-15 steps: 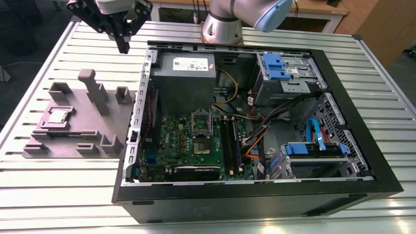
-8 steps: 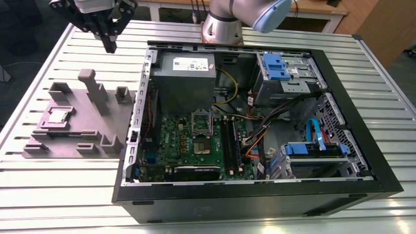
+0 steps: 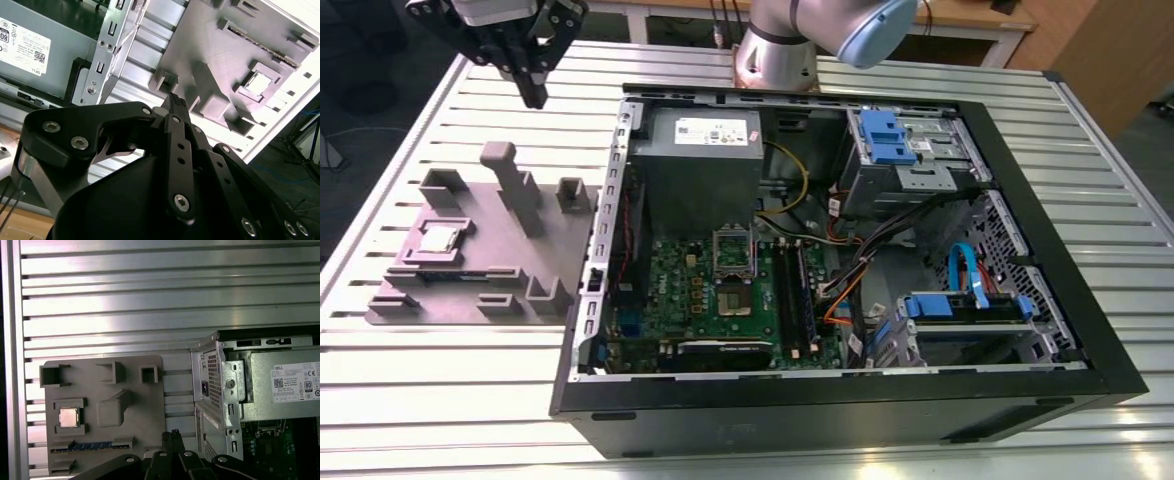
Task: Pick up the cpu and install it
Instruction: 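Reach for the cpu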
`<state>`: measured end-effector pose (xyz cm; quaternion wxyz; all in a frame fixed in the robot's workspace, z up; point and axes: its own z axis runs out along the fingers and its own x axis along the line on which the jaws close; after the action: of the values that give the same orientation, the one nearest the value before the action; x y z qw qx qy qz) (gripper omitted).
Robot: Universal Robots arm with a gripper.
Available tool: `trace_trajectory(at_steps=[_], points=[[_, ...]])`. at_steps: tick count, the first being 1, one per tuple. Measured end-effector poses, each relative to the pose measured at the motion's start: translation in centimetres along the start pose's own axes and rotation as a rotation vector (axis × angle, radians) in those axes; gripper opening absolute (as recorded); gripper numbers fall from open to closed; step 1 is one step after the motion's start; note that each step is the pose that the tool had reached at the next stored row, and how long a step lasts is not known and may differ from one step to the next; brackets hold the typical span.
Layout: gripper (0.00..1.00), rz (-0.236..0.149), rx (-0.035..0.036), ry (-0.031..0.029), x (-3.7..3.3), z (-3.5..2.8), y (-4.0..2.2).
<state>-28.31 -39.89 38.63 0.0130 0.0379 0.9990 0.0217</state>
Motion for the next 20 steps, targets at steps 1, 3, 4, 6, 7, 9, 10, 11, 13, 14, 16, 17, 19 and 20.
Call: trace_trajectory(at_steps=[1,3,4,6,7,9,10,11,13,14,16,17,19,20], points=[[0.11,0.0,0.0,0.0,0.01,0.0,0.0],[0.11,0.0,0.0,-0.0001,0.03,0.0,0.0],[0.11,0.0,0.0,0.0,0.05,0.0,-0.01],[0.11,0.0,0.0,0.0,0.14,0.0,-0.01],[0.11,0.0,0.0,0.0,0.19,-0.01,-0.01],[0.11,0.0,0.0,-0.0001,0.31,-0.01,-0.02],[0.11,0.0,0.0,-0.0001,0.37,-0.01,-0.03],[0.11,0.0,0.0,0.0,0.42,-0.01,-0.03],[0.11,0.0,0.0,-0.0001,0.54,-0.01,-0.04],[0.11,0.0,0.0,-0.0001,0.6,-0.02,-0.04],[0.11,0.0,0.0,-0.0001,0.71,-0.02,-0.05],[0.11,0.0,0.0,0.0,0.76,-0.02,-0.06],[0.11,0.0,0.0,-0.0001,0.85,-0.02,-0.07],[0.11,0.0,0.0,0.0,0.9,-0.02,-0.07]])
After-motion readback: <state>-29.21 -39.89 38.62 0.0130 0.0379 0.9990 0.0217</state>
